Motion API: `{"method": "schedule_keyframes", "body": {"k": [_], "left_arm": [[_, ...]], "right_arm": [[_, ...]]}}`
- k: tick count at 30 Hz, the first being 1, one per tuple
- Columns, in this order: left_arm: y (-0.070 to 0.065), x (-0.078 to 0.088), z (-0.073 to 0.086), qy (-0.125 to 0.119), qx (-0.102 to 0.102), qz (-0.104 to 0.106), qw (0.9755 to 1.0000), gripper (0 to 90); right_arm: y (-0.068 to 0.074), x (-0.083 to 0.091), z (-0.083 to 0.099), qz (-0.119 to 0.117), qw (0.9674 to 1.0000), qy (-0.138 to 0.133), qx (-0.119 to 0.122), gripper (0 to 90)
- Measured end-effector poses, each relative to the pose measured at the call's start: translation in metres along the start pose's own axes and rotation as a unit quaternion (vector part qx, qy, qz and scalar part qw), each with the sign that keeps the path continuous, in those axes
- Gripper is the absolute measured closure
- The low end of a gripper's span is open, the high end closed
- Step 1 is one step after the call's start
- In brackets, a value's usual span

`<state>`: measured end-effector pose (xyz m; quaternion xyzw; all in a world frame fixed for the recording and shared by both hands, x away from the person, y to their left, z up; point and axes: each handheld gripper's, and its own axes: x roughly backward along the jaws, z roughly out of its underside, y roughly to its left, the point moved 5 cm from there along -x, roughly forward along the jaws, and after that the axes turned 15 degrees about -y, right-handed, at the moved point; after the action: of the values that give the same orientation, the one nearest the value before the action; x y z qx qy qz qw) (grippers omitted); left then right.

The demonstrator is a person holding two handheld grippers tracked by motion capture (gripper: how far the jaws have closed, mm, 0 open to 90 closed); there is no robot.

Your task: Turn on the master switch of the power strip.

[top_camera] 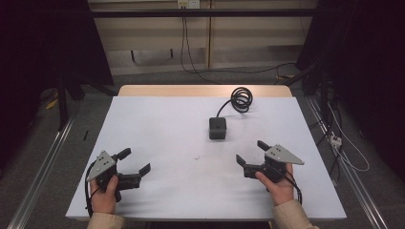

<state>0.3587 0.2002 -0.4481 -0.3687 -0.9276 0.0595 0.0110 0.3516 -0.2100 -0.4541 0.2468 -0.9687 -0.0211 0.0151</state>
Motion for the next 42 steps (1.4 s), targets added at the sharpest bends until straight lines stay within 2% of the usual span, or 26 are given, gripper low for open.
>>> {"method": "schedule_keyframes", "body": {"k": [16, 25, 42], "left_arm": [[0.001, 0.000, 0.000, -0.005, 0.003, -0.001, 1.0000, 3.1], [0.003, 0.001, 0.000, -0.007, 0.010, -0.005, 0.9999, 3.1], [0.004, 0.002, -0.001, -0.011, 0.011, -0.006, 0.9999, 3.1]], "right_arm": [[-0.005, -0.026, -0.001, 0.009, 0.9999, 0.010, 0.001, 8.4], [-0.004, -0.039, -0.007, 0.006, 0.9999, 0.012, 0.008, 9.8], [0.000, -0.060, -0.011, -0.001, 0.9997, 0.021, 0.008, 12.2]]}}
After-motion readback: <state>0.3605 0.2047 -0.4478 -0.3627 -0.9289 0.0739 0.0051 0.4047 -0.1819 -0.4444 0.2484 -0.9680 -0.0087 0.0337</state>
